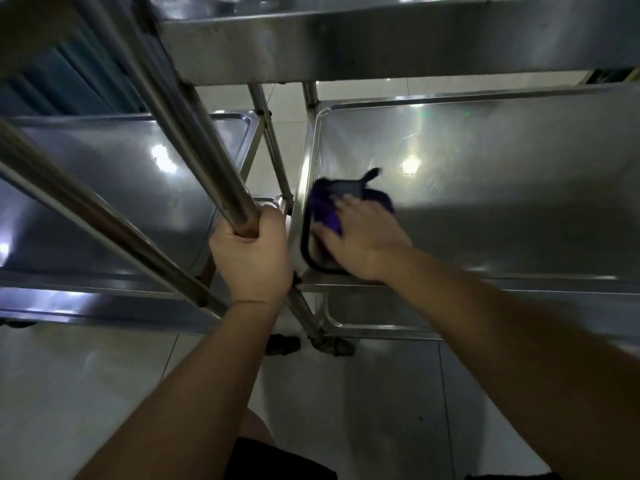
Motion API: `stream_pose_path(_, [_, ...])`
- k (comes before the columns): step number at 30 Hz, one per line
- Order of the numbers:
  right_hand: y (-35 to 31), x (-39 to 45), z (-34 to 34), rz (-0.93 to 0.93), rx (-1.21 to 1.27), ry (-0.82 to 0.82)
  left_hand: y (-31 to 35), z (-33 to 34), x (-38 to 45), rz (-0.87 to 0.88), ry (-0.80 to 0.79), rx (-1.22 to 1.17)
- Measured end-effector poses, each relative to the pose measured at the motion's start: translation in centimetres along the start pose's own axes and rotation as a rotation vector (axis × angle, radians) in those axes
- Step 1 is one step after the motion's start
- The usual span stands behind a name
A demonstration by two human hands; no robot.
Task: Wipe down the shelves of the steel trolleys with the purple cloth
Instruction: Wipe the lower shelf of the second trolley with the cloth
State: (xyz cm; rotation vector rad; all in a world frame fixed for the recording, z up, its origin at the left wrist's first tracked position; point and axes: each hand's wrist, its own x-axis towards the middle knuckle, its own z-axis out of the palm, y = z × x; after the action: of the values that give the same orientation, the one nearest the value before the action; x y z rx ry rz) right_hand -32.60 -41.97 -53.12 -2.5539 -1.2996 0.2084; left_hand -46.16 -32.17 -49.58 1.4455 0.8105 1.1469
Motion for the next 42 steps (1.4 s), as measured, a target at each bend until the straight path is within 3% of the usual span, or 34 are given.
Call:
stream_pose_path(2, [0.4, -1.8, 0.0, -0.169, 0.045, -0.085, -0.1, 0.0, 0.1, 0.02, -0.006, -0.026])
stream_pose_path(4, [3.4, -2.7, -0.7, -0.195, 0.005, -0.11, -0.2, 0.0, 0.1, 0.037, -0.005, -0.015])
stream_pose_path(9, [13.9, 0.6, -4.4, 0.172, -0.07, 0.15, -0.9, -0.1, -0.1, 0.073, -0.015, -0.011])
stream_pose_path(12, [17.2, 5.3, -5.6, 0.414, -0.16, 0.111, -0.6, -0.1, -0.1, 0.094, -0.032, -0.026])
stream_pose_path(14, [15.2, 8.0, -5.1, 0.438, -0.154, 0.096, -0.4, -0.1, -0.1, 0.098, -0.045, -0.031])
stream_pose_path(21, [2.0, 8.5, -0.2, -0.127, -0.091, 0.087, 0.4, 0.1, -0.3, 0.061, -0.021, -0.037])
stream_pose_path(25, [2.1, 1.3, -0.8, -0.454, 0.027, -0.036, 0.4, 0.1, -0.4, 0.056, -0.032, -0.043])
stream_pose_path(27, [4.0, -2.0, -1.6, -0.526, 0.024, -0.169, 0.4, 0.0, -0.6, 0.066, -0.054, -0.05])
stream_pose_path(29, [5.8, -2.4, -2.2, -0.461, -0.018, -0.223, 0.4, 0.0, -0.7, 0.072, -0.066, -0.047])
stream_pose_path(35, [4.7, 8.4, -2.5, -0.122, 0.0, 0.049, 0.1, -0.2, -0.6, 0.068, -0.058, -0.05])
stream_pose_path(39, [1.9, 13.9, -0.6, 0.038, -0.026, 0.006, -0.2, -0.1, -0.5, 0.078, -0.071, -0.064])
stream_pose_path(42, [1.2, 13.3, -0.1, 0.022, -0.014, 0.018, 0.0, 0.0, -0.5, 0.052, -0.071, -0.077])
